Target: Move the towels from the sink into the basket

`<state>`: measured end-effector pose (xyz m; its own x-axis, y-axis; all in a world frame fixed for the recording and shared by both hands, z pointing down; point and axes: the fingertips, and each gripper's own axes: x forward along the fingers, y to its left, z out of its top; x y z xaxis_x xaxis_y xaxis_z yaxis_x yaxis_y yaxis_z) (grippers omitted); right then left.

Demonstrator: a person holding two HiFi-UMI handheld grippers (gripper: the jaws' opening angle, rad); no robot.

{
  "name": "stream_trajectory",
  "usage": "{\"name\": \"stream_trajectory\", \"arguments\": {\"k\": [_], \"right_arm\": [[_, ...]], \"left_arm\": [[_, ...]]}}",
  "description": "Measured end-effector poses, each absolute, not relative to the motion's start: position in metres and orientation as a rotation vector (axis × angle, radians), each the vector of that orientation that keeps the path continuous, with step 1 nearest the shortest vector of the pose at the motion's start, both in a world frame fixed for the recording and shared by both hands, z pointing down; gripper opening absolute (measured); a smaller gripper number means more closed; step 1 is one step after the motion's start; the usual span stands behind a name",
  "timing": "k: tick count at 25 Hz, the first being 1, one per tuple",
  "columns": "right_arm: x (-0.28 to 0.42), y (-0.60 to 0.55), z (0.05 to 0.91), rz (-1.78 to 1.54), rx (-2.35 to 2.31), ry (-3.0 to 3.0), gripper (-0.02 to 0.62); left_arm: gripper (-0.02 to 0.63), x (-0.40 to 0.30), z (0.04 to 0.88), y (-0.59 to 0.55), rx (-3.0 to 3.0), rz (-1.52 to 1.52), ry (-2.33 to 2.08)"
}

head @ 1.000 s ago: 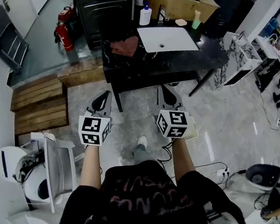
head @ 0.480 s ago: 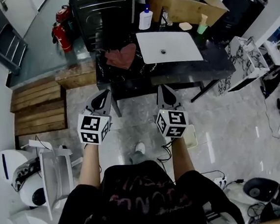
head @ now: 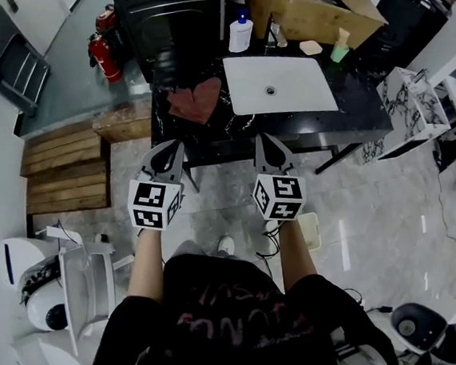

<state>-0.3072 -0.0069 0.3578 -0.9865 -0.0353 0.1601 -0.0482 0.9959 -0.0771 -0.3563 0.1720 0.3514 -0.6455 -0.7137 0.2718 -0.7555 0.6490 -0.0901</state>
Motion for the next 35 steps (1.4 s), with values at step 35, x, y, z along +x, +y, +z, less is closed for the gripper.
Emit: {"name": "stream_trajectory", "arguments": {"k": [35], "right_arm": [[-0.445, -0.04, 0.371, 0.055, 0.132, -2.941, 0.015]], "left_arm": [[0.005, -0.52, 0.399, 0.123, 1.236, 0.235, -2.556]]}}
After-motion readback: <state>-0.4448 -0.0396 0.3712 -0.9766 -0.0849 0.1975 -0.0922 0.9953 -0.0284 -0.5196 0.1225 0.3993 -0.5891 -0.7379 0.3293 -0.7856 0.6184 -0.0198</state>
